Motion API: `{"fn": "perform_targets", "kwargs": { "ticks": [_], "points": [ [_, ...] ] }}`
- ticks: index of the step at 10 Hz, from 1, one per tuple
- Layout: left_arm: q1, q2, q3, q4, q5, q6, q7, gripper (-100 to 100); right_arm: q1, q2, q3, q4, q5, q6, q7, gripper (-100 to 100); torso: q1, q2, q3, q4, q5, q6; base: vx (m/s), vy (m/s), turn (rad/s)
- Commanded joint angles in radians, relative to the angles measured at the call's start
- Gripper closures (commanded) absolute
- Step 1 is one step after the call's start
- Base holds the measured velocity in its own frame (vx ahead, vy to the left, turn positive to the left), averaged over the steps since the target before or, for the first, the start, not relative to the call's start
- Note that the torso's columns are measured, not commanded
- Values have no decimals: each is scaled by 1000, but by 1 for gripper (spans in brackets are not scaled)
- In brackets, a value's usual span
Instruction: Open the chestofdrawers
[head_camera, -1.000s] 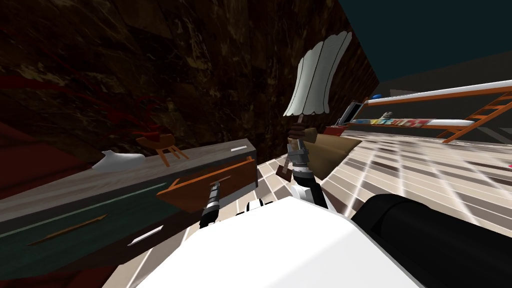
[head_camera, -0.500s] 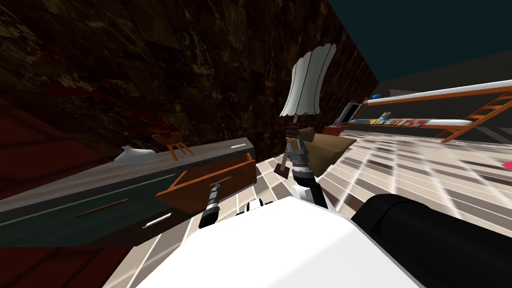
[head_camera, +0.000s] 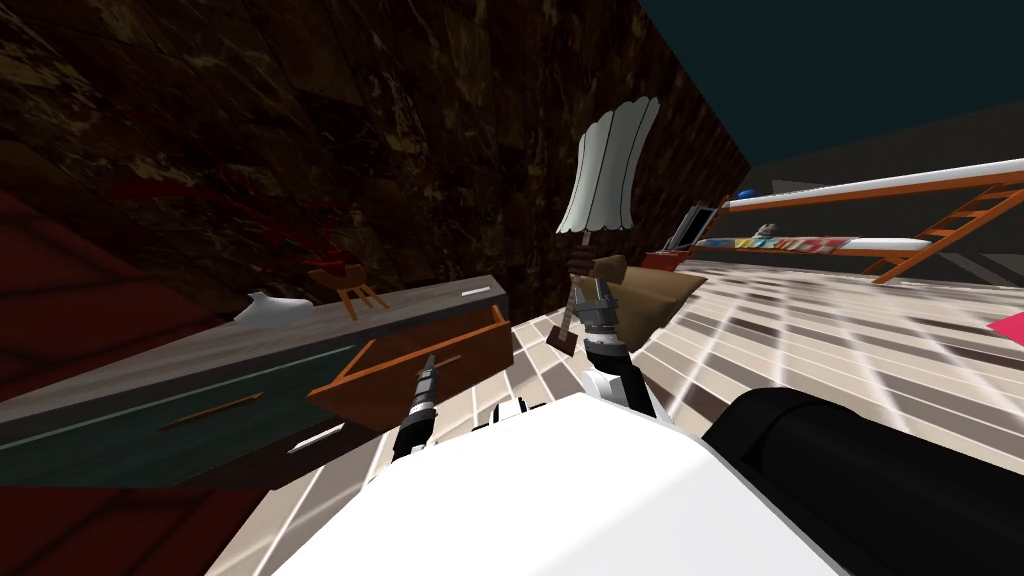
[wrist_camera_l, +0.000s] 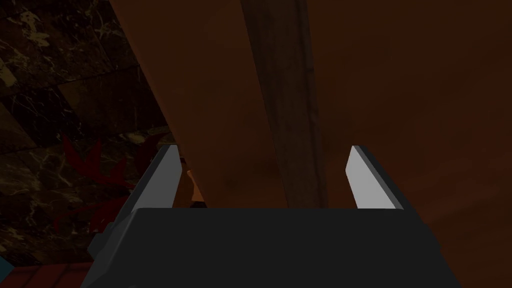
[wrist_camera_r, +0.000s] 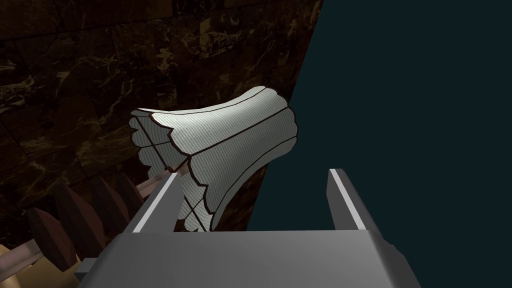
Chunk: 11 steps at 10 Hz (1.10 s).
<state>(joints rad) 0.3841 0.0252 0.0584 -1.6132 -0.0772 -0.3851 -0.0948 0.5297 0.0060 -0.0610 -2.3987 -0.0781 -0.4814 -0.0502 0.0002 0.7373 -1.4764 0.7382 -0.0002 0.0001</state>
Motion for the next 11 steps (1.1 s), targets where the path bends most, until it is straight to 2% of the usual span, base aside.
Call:
{"fn": "perform_targets", "kwargs": {
  "ticks": [1, 4, 5, 6, 11],
  "points": [
    [9, 3, -2, -73, -1, 65, 7, -100, 0, 0, 0, 0, 0, 0, 0, 0, 0, 1, 1, 0, 0, 0, -15, 0, -14],
    [18, 8, -3, -147, -1, 132, 15, -100, 0, 0, 0, 0, 0, 0, 0, 0, -2, 4, 2, 3, -3, -1, -21, -8, -19],
    [19, 12, -3, -120, 1, 120, 17, -100, 0, 0, 0, 0, 0, 0, 0, 0, -3, 6, 3, 5, -4, -2, 0, 0, 0],
    [19, 12, -3, -121, 2, 126, 19, 0, 0, 0, 0, 0, 0, 0, 0, 0, -3, 6, 3, 4, -3, -1, 0, 0, 0],
    [23, 12, -4, -115, 2, 130, 19, 0, 0, 0, 0, 0, 0, 0, 0, 0, -1, 1, 1, 0, 0, 0, 0, 0, 0]
  ]
}}
